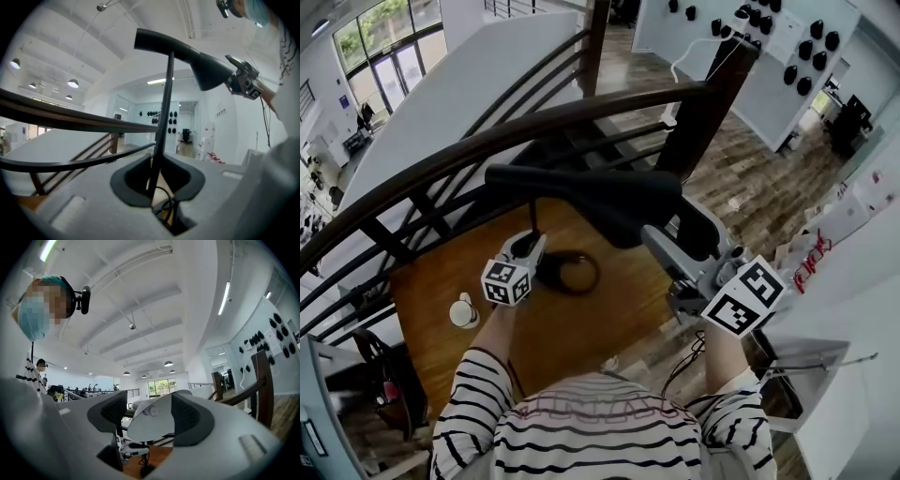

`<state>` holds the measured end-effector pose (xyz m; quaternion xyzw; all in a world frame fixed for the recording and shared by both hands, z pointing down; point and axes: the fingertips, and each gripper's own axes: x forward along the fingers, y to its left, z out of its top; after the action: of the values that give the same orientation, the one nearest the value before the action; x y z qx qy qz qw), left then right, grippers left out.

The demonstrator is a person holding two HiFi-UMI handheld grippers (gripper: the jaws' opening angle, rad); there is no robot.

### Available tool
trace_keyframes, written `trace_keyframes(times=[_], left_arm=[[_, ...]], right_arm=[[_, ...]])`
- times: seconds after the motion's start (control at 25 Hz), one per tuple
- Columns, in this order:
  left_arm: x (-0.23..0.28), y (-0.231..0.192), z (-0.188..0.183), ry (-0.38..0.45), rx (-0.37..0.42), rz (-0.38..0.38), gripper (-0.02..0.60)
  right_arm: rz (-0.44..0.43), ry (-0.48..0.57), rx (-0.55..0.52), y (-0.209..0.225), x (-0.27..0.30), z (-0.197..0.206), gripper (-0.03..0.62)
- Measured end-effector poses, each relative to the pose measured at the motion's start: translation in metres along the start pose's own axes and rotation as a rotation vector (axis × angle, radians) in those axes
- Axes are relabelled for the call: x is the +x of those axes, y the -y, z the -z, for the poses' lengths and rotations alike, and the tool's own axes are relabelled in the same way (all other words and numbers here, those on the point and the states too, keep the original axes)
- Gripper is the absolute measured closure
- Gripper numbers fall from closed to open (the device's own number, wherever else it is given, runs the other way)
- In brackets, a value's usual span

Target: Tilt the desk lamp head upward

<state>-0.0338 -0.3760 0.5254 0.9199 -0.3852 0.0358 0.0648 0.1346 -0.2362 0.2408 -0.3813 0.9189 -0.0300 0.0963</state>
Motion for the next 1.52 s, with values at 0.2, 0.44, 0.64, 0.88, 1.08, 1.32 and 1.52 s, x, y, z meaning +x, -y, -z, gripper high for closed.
trace_keyframes(times=[0.2,0.44,0.64,0.88,1.08,1.32,1.52], left_arm=[[-0.003,0.001,0.001,0.003,-0.012,0.001,0.518],[-0.005,0.003,0.002,0.001,-0.005,0.006,0.518],[-0.007,0.005,0.002,-0.004,-0.007,0.01,0.518],[-0.006,0.005,0.001,-0.008,0.002,0.002,0.518],[-0.005,0.006,0.002,-0.012,0.01,0.003,0.518],[-0.006,0.004,0.001,-0.017,-0.008,0.008,0.514],[-0.009,0.004,-0.001,-0.009,-0.036,0.002,0.5]], right_arm=[[0.009,-0.018,-0.001,-0.005,0.003,-0.007,0.298],[0.011,-0.041,-0.035,-0.009,0.009,-0.02,0.295],[0.038,-0.04,-0.02,-0.007,0.011,-0.024,0.293],[0.039,-0.009,-0.037,-0.005,0.011,-0.023,0.296],[0.036,0.007,-0.049,-0.005,0.01,-0.022,0.301],[0.055,0.023,-0.052,-0.005,0.005,-0.019,0.293],[0.068,0.015,-0.026,-0.004,-0.008,-0.006,0.293]])
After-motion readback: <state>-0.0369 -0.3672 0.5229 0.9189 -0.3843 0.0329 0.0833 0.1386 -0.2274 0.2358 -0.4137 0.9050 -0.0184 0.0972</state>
